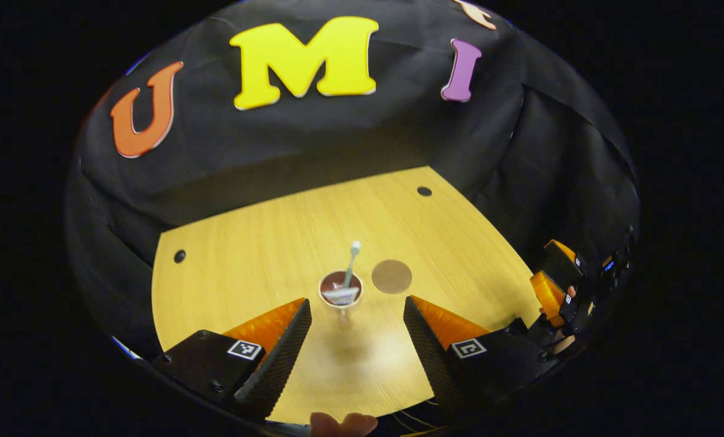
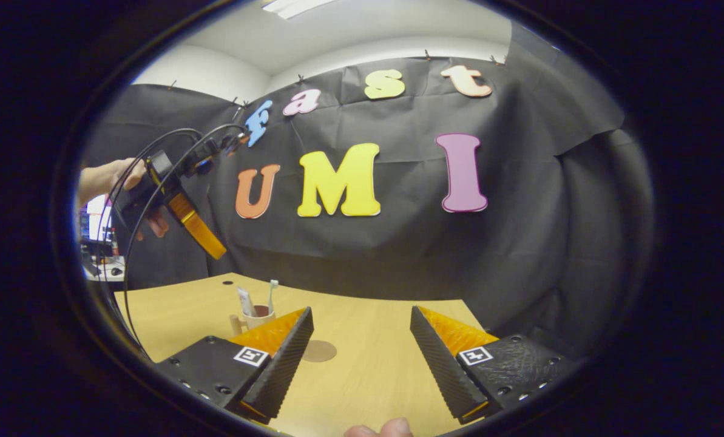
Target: Put the toothbrush and toothpaste on the desktop into the cup, then pick up the cup and place it on the coaster on the desktop.
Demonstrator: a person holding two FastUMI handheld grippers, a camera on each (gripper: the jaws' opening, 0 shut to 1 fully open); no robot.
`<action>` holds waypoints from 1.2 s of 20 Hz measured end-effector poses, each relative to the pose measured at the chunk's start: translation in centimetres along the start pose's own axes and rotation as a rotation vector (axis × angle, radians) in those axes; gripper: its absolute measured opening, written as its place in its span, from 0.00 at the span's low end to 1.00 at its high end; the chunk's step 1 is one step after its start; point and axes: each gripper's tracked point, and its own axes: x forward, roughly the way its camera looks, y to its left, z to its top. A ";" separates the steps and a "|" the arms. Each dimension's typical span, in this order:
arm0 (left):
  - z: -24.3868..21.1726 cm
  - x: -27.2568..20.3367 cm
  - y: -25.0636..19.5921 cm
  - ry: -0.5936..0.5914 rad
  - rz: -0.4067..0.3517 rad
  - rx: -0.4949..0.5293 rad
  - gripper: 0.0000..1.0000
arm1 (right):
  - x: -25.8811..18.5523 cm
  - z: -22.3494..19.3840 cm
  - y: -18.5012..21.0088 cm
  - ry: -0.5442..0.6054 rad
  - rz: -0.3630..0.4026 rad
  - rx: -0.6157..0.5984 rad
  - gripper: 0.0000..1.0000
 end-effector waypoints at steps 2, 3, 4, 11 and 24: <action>-2.3 2.6 1.1 0.158 0.013 -0.002 0.97 | -0.1 -0.4 -0.5 -0.005 -0.009 0.016 0.97; -3.1 3.6 1.6 0.223 0.023 -0.024 0.97 | -0.1 -0.4 -1.0 -0.012 -0.024 0.019 0.97; -3.6 4.2 1.8 0.269 0.024 -0.044 1.00 | -0.1 -0.5 -1.5 -0.019 -0.038 0.022 0.98; -3.9 6.5 0.5 0.361 0.016 -0.015 0.98 | 0.2 -2.0 -4.0 0.005 -0.097 0.005 0.97; -1.9 10.3 -1.3 0.532 0.065 0.029 0.90 | 0.6 -3.9 -3.4 0.041 -0.077 -0.001 0.97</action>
